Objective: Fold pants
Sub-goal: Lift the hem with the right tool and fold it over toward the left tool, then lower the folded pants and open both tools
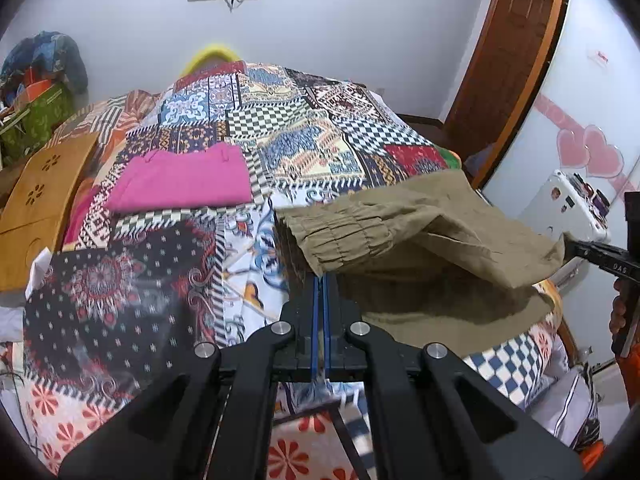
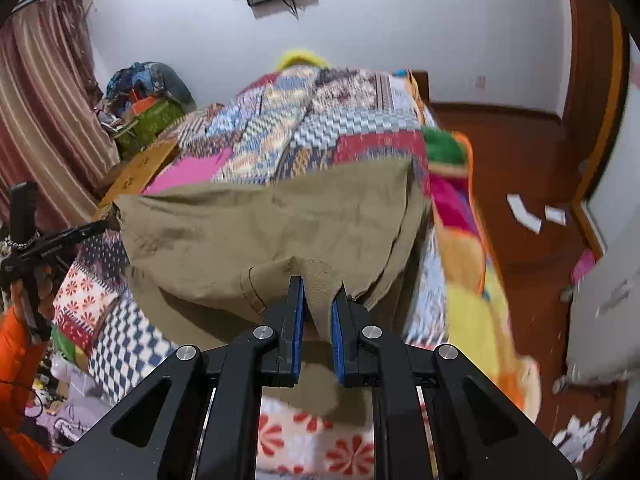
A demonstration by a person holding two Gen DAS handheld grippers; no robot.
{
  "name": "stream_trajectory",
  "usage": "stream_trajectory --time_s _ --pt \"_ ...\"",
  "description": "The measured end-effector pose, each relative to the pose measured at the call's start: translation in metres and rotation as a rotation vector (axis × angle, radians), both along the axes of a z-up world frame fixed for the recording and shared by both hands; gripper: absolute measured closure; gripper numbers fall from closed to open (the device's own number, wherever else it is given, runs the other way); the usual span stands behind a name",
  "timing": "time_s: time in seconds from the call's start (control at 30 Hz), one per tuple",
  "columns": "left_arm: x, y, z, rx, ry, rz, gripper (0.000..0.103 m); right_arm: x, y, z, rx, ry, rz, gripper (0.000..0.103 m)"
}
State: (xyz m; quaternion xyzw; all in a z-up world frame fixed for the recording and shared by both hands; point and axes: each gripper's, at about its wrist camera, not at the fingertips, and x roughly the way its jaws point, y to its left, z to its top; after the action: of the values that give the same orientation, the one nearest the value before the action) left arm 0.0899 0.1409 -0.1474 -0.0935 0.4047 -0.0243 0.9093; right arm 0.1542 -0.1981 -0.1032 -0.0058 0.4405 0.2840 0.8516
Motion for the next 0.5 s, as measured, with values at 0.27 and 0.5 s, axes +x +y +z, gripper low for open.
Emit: stream_trajectory --time_s 0.27,0.5 --pt "-0.019 -0.006 -0.03 0.014 0.073 -0.009 0.102 -0.013 -0.015 -0.033 -0.028 0.079 -0.041 0.092" --pt "-0.028 -0.006 -0.049 0.037 0.12 0.012 0.102 -0.022 -0.017 -0.053 -0.084 0.103 -0.046 0.09"
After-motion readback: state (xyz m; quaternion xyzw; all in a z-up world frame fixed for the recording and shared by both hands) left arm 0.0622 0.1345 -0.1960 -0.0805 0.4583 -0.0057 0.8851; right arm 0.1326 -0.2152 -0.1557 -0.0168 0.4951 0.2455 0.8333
